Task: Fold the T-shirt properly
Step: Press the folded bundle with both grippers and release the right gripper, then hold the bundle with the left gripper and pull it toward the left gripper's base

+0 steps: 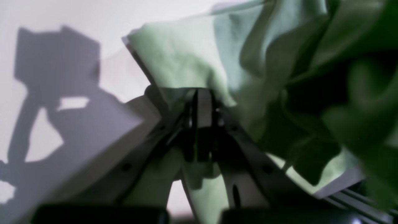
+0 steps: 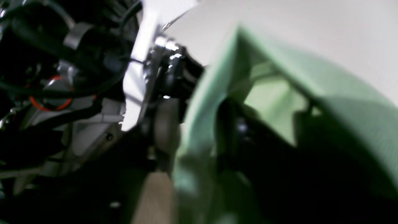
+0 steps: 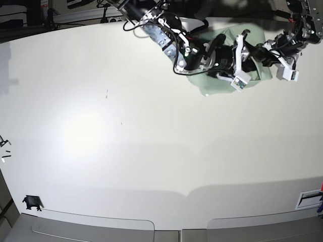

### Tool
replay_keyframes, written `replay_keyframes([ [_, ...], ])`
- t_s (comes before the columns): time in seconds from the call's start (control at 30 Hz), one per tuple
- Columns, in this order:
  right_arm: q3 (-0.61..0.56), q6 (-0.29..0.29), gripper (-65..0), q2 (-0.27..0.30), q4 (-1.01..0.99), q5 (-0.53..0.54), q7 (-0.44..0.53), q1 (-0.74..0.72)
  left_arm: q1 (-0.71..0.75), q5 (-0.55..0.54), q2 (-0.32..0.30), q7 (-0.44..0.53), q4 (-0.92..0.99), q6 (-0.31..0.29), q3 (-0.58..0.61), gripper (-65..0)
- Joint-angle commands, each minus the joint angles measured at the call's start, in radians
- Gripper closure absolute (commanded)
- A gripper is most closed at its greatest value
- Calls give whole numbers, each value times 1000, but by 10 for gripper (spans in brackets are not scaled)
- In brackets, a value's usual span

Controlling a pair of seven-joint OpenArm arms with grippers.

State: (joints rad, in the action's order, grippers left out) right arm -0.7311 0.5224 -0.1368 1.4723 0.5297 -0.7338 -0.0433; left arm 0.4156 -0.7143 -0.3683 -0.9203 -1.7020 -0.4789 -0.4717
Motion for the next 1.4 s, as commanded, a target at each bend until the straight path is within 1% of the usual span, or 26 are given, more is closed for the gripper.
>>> replay_keyframes([
  [0.0, -2, 21, -275, -20, 18, 51, 26, -13, -3, -19, -14, 24, -28, 1, -14, 0],
  [0.07, -2, 21, -280, -20, 18, 58, 27, -16, -3, -19, -15, 24, -45, 1, -29, 0],
  [0.1, -2, 21, -280, -20, 18, 57, 27, -20, -3, -19, -15, 24, -56, 1, -39, -13],
  [0.2, -2, 23, -280, -20, 19, 58, 35, -43, -3, -20, -15, 24, -95, 1, -87, -93],
  [0.3, 2, 23, -280, -20, 42, 56, 38, -83, 0, -21, -14, 23, -146, 1, -146, -130],
  [0.37, 21, 23, -280, -20, 78, 44, 35, -108, 0, -32, -14, 4, -176, 1, -185, -132],
  [0.43, 56, 23, -280, -20, 123, 19, 19, -125, 6, -66, -14, -19, -196, 1, -219, -132],
  [0.53, 140, 23, -280, -20, 192, 1, -20, -134, 41, -116, -14, -21, -208, 1, -249, -132],
  [0.6, 203, 23, -280, -20, 223, 5, -49, -134, 66, -130, -13, -21, -207, 1, -249, -132],
  [0.67, 264, 23, -280, -20, 240, 4, -99, -134, 89, -145, -12, -22, -207, 1, -248, -141],
  [0.83, 446, 23, -280, -20, 243, 4, -274, -134, 143, -224, -8, -45, -207, -8, -247, -262],
  [0.9, 521, 23, -280, -20, 243, 4, -338, -131, 162, -254, 8, -51, -207, -24, -247, -269],
  [0.93, 558, 23, -280, -20, 243, 4, -354, -127, 168, -270, 22, -52, -207, -31, -247, -269],
  [1.03, 645, 23, -280, -20, 243, 5, -356, -104, 168, -283, 80, -51, -207, -38, -246, -269],
  [1.13, 695, 23, -279, -20, 242, 5, -360, -72, 166, -283, 122, -51, -207, -37, -226, -266],
  [1.27, 698, 23, -273, -20, 242, 3, -360, -29, 166, -259, 135, -51, -207, -37, -138, -266],
  [1.37, 698, 23, -273, 1, 242, 0, -360, -5, 166, -227, 135, -51, -207, -37, -51, -266],
])
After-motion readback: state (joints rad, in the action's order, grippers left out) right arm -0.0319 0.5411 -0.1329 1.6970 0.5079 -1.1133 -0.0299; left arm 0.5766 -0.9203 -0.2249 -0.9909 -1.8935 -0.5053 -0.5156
